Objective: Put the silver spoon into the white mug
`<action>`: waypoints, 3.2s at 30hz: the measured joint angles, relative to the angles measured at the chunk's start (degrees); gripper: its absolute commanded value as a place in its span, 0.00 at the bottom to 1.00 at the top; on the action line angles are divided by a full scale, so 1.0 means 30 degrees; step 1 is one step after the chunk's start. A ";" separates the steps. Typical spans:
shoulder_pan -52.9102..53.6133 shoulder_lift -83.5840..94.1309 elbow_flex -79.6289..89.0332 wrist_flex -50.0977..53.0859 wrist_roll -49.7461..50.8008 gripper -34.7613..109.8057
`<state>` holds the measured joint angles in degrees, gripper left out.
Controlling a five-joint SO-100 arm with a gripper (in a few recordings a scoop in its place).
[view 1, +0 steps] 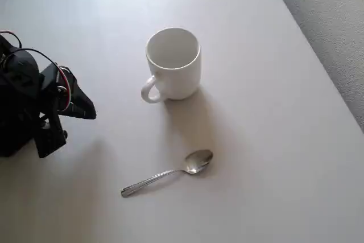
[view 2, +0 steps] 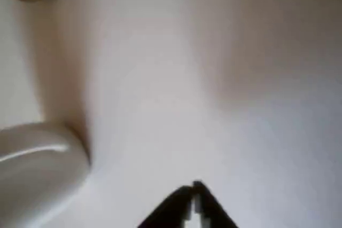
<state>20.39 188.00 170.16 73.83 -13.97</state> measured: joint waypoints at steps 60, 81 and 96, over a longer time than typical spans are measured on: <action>0.5771 -4.8750 -4.3623 0.7646 1.5938 0.40; 0.5771 -5.2910 -5.0537 1.0254 1.4531 0.23; 0.6035 -5.1533 -5.0918 1.0371 1.3096 0.23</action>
<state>38.50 33.40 17.40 104.94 25.31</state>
